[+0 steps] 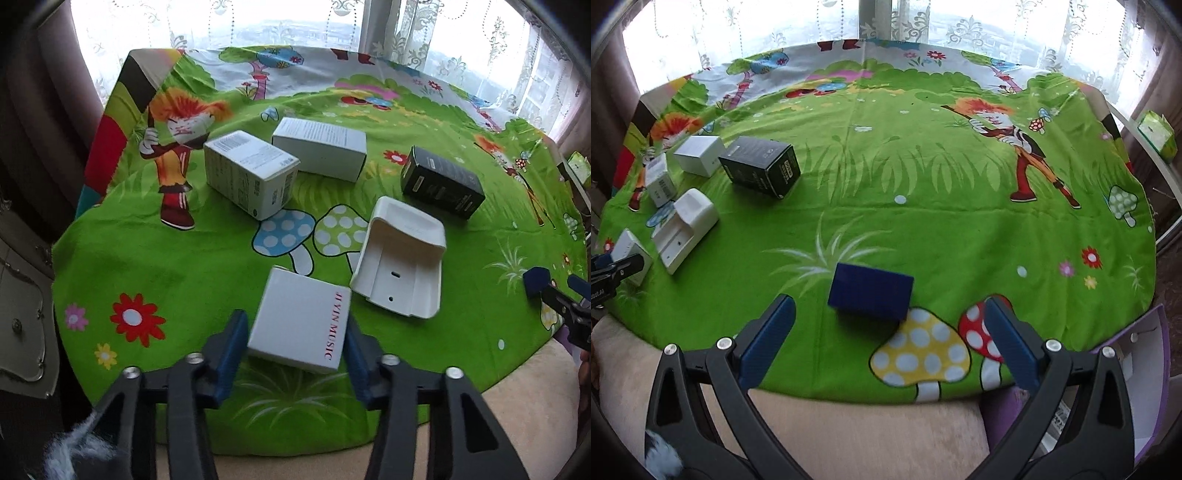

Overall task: Organize rigid objects
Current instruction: 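Grasp the white JIYIN MUSIC box with the left tool while the right grasps the navy block, then carry both items over the purple box and open both tools to drop them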

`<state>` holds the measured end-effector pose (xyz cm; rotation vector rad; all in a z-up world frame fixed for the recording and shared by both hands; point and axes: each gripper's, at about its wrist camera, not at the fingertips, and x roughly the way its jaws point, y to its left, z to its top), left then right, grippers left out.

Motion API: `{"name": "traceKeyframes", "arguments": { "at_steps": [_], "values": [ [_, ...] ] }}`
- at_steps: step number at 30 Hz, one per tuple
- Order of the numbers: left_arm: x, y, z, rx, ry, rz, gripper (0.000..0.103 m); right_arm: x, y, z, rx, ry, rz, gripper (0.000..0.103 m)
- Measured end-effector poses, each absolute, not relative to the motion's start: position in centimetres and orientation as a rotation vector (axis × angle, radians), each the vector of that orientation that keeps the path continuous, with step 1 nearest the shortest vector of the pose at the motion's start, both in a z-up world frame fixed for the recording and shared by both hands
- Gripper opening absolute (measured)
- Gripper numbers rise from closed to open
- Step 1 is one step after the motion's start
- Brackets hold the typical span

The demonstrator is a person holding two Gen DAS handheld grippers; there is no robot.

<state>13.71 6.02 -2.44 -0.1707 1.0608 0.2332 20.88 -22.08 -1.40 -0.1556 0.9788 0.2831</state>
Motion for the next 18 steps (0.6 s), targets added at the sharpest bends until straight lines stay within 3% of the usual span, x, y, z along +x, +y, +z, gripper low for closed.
{"name": "traceKeyframes", "arguments": {
  "at_steps": [2,8,13,18],
  "values": [
    [13.6,6.1,-2.6,-0.181,1.056,0.229,0.046,21.3,-21.9,-1.6,-0.162,0.976,0.271,0.101],
    [12.5,6.1,-1.9,-0.212,0.998,0.245,0.046,22.1,-21.0,-2.8,-0.195,1.020,0.273,0.079],
    [10.8,5.9,-0.6,-0.244,0.919,0.261,0.046,22.5,-21.2,-3.5,-0.171,1.047,0.297,0.054],
    [9.7,4.9,0.5,-0.265,0.872,0.248,0.046,22.2,-21.4,-3.4,-0.162,1.036,0.297,0.054]
  ]
}}
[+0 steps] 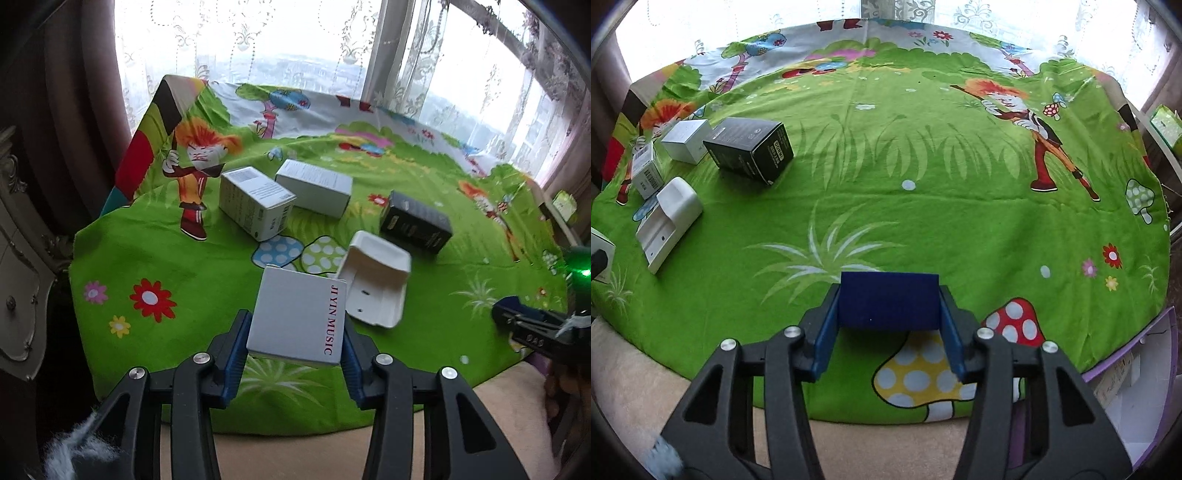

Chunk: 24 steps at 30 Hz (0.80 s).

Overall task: Organize rigid objects
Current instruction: 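Carry both items over the purple box and open both tools to drop them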

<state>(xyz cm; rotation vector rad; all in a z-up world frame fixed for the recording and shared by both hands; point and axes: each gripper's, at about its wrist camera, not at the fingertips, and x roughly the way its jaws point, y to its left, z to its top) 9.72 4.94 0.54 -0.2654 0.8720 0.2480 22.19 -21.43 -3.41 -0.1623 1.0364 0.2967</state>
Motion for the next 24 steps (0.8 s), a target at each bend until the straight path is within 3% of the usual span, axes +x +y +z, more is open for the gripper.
{"name": "traceKeyframes", "arguments": {
  "at_steps": [24],
  "values": [
    [8.7,-6.6,2.4,-0.237,0.879,-0.046,0.046,14.5,-25.4,0.5,-0.151,0.872,0.282,0.054]
  ]
}}
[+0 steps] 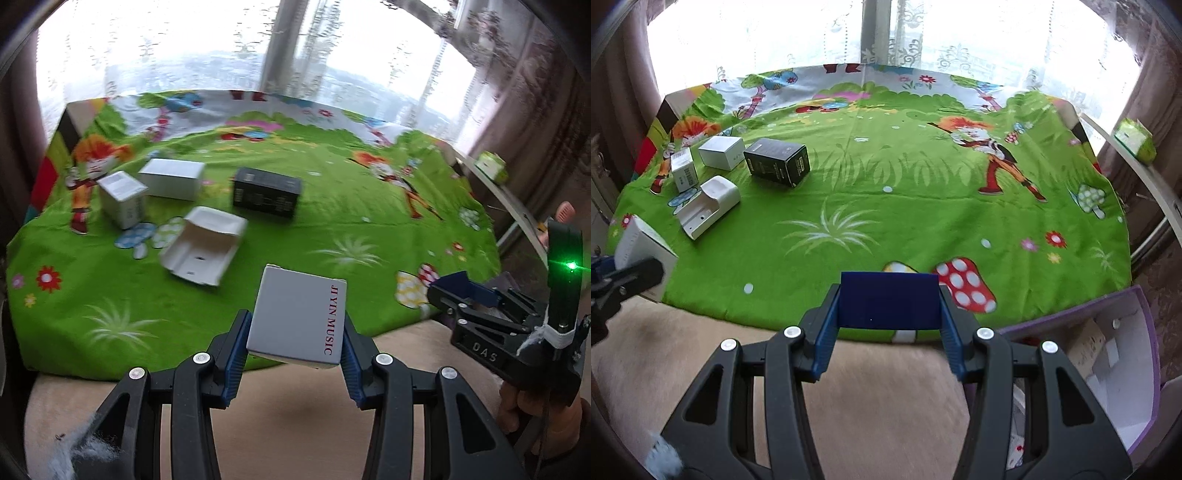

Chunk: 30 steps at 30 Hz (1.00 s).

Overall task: Organize rigid objects
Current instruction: 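Carry both items over the purple box and open both tools to drop them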

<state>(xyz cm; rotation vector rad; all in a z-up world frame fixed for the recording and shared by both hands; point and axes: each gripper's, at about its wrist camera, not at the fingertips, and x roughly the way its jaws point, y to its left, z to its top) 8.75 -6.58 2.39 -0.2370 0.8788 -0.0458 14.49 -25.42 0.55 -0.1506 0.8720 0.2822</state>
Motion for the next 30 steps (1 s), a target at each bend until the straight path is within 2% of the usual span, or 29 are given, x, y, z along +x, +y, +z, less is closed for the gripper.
{"name": "traceKeyframes", "arguments": {
  "at_steps": [30],
  "values": [
    [7.3,-23.0,3.8,-0.125,0.936,-0.481,0.046,7.8,-44.1,2.1,-0.002,0.852,0.008,0.054]
  ]
}}
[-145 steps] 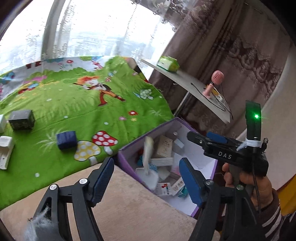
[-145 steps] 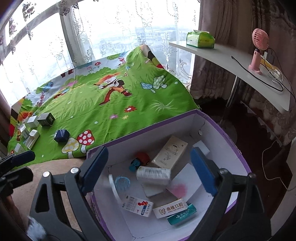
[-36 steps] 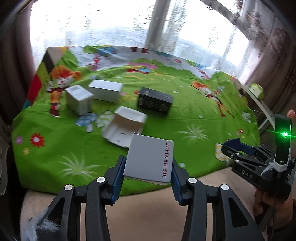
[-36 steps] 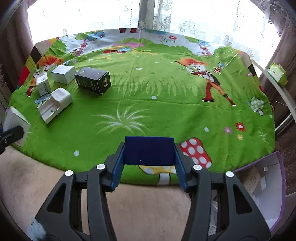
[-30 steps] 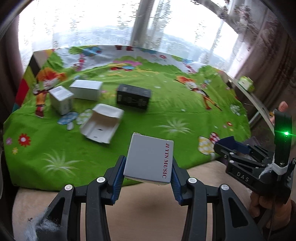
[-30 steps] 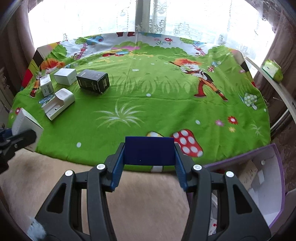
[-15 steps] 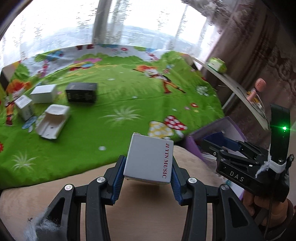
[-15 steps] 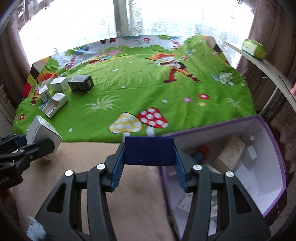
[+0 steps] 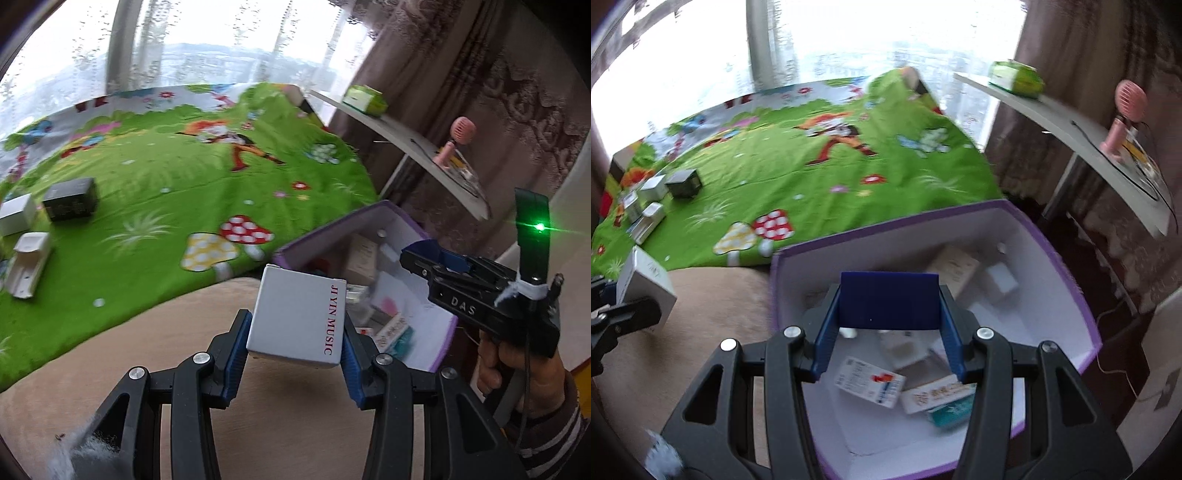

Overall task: Organize rigid objects
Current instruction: 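Carry both items over the purple box and open both tools to drop them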

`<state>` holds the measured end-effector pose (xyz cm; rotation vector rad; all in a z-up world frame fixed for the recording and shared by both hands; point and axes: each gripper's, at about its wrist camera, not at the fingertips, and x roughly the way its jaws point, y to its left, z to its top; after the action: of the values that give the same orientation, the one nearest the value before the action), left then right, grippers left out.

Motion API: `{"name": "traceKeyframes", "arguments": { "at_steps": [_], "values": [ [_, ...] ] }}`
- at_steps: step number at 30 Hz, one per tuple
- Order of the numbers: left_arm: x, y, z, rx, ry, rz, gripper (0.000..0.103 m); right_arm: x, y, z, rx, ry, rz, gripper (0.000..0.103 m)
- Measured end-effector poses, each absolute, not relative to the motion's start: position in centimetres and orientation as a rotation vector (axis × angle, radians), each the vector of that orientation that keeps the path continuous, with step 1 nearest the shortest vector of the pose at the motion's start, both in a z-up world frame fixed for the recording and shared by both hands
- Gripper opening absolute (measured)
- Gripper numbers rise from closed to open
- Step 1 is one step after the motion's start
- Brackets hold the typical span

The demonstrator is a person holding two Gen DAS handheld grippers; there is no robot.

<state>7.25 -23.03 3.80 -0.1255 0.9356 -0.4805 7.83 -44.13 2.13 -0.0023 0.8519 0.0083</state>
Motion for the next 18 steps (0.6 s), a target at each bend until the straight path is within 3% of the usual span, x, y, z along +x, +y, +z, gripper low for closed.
{"name": "traceKeyframes", "arguments": {
  "at_steps": [12,16,18],
  "values": [
    [6.7,-28.6,4.1,-0.102,0.934,-0.693,0.050,7.8,-49.5,3.3,0.061,0.829,-0.106,0.054],
    [6.8,-28.3,3.9,-0.116,0.935,-0.684,0.059,7.7,-50.2,3.7,0.075,0.815,-0.130,0.074],
    [6.9,-28.0,3.9,-0.133,0.934,-0.677,0.059,7.7,-50.4,3.8,0.081,0.812,-0.133,0.075]
  ]
}}
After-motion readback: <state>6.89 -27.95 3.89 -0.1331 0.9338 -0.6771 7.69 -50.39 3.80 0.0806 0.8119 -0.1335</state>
